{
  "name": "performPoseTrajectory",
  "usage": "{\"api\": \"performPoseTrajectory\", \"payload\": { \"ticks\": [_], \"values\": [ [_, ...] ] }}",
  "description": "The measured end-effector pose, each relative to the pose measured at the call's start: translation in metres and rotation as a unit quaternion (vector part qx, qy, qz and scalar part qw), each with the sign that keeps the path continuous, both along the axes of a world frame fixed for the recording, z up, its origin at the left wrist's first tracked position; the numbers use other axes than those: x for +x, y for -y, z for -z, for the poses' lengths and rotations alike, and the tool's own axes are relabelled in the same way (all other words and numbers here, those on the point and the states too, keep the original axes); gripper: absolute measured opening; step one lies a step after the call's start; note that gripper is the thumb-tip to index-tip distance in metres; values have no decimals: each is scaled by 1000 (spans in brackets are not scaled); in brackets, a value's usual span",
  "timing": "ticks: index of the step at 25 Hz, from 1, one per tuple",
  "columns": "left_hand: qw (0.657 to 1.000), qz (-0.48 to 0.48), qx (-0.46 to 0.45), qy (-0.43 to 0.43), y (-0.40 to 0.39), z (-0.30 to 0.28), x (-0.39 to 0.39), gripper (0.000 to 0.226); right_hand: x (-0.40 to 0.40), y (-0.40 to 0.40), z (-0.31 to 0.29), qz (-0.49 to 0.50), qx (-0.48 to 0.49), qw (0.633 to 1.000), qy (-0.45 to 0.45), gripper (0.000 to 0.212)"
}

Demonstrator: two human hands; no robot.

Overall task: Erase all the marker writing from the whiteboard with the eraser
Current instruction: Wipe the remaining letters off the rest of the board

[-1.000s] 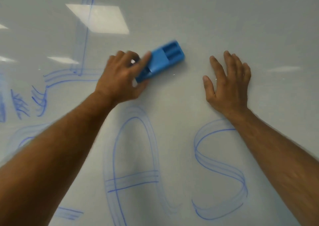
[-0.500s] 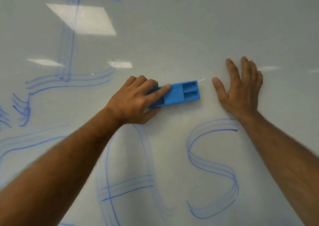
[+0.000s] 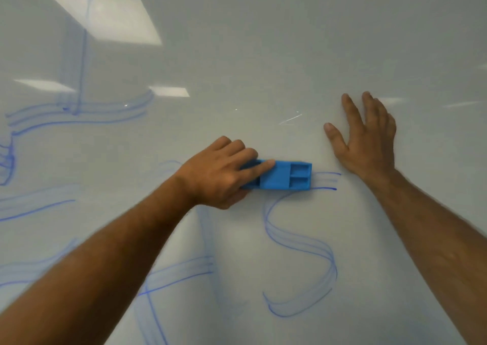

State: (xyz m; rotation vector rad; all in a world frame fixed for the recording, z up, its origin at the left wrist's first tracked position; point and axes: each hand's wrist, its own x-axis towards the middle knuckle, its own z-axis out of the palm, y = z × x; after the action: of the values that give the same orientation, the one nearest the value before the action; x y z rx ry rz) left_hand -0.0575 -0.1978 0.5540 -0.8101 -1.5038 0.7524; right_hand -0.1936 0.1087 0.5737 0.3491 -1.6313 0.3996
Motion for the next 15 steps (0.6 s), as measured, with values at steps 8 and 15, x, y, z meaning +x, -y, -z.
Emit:
{"api": "performPoseTrajectory", "payload": {
  "ticks": [8, 15],
  "values": [
    [978, -24, 193, -69, -35, -23, -13, 64, -26, -44, -1, -1, 0, 1000, 5, 78],
    [996, -2, -64, 59, -70, 15, -33, 58, -41, -63, 5, -7, 29, 1000, 4, 77]
  ]
}}
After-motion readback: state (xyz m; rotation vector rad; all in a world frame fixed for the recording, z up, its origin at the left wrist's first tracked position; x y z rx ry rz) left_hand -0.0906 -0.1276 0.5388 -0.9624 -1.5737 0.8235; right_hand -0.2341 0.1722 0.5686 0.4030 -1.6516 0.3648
